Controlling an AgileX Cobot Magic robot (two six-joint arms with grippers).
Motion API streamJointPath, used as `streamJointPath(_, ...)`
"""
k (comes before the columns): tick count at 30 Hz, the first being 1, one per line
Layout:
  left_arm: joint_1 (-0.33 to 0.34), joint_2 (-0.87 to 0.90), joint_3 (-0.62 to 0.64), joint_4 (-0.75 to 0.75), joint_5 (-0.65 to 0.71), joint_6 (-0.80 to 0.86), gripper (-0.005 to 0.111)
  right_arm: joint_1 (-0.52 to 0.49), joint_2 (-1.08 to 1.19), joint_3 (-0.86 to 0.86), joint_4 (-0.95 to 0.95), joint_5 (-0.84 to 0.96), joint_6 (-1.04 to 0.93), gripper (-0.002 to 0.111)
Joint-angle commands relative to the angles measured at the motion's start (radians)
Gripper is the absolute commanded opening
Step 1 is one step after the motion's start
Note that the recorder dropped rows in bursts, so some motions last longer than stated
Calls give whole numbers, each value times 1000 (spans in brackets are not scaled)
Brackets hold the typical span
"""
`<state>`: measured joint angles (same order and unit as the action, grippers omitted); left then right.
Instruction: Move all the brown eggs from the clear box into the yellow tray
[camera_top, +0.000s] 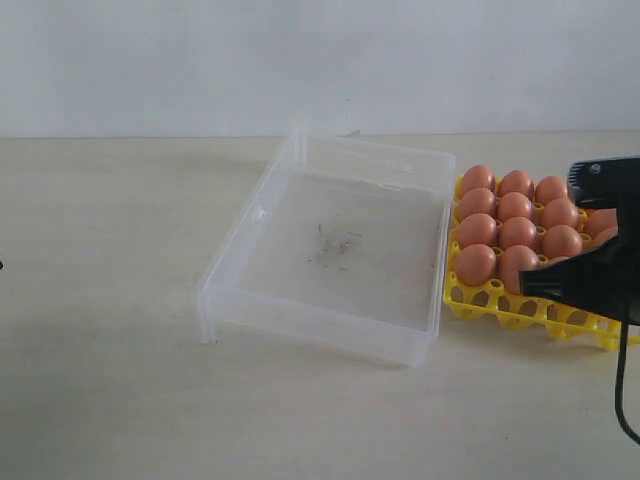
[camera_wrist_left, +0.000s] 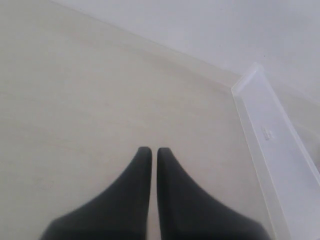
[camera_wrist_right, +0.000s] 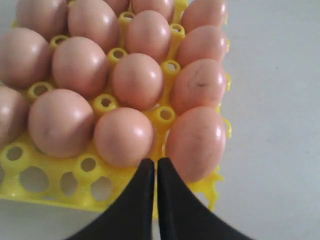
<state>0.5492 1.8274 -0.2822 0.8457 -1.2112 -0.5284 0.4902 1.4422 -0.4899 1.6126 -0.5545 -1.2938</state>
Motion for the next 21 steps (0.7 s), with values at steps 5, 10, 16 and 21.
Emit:
streamJointPath(5,-2,-6,2,3,-10,7,4,-3,11,-11,60,-113,-48,0)
streamJointPath(10,-2,-6,2,3,-10,7,4,-30,15,-11,60,-84,-46,0)
streamJointPath(16,-2,-6,2,3,-10,7,4,-144,16,-11,48,18,-50,0)
streamJointPath(21,-2,-6,2,3,-10,7,4,-198,16,-11,15,117,-50,0)
